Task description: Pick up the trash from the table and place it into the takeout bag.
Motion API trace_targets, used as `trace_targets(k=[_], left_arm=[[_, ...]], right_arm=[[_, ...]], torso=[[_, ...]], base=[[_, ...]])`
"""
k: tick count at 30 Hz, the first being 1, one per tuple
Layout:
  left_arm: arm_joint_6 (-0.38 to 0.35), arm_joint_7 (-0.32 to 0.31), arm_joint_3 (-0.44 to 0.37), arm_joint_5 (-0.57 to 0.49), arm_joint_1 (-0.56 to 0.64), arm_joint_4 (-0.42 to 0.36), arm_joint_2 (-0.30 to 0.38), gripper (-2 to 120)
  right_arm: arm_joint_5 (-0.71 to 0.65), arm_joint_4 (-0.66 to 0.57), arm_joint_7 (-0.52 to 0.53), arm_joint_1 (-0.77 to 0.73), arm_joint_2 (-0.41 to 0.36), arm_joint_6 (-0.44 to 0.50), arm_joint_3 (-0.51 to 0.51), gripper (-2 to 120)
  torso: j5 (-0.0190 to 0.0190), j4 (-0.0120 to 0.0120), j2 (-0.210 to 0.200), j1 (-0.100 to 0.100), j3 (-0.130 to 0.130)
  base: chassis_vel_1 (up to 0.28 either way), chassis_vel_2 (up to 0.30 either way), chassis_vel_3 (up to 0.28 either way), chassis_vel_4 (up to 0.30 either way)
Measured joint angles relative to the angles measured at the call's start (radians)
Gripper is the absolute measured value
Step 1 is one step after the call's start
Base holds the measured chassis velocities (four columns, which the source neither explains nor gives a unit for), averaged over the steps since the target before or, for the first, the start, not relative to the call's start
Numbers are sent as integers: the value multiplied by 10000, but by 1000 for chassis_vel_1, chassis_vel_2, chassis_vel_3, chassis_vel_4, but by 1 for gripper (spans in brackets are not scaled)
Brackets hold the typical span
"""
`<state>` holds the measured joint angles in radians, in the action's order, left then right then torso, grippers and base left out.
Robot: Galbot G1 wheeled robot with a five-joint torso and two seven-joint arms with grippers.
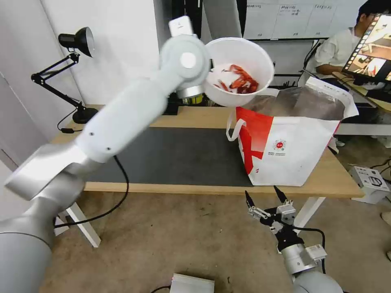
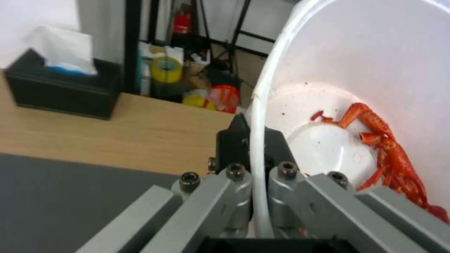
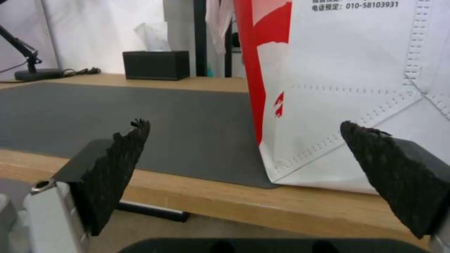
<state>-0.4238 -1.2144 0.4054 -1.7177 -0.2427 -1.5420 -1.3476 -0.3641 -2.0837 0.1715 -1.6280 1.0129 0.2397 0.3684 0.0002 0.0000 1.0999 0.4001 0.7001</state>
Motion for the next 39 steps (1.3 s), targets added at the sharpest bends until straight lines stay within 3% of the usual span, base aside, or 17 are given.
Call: trace_targets(k=[10,17,22,29,33,39], left_arm=[[256,349,427,789,-213,895,-1072,0],[1120,986,1167,2767,-93,1859,-1798,0],[1571,1746,1578,3712,-42,2018,-1814,0],[2190,3325,2528,4968,54,2058,-1522,0],[2498,3800,3016,5546,102,2023,-1310,0],[2558,3995,3253,5734,148,1907,-1243,0]], right_arm=[[0,0,0,0,1,0,0,100],[0,0,0,0,1,0,0,100],[0,0,0,0,1,0,0,100],[0,0,0,0,0,0,0,100],[0,0,0,-1,1,0,0,100],[0,0,0,-1,0,0,0,100]], torso=[[0,-1,1,-1,-2],[0,-1,1,-1,-1],[-1,-1,1,-1,-1],[-1,-2,1,-1,-1],[-2,3,1,-1,-1],[-2,1,1,-1,-2]], base=[[0,0,0,0],[0,0,0,0],[0,0,0,0],[0,0,0,0],[0,0,0,0],[0,0,0,0]])
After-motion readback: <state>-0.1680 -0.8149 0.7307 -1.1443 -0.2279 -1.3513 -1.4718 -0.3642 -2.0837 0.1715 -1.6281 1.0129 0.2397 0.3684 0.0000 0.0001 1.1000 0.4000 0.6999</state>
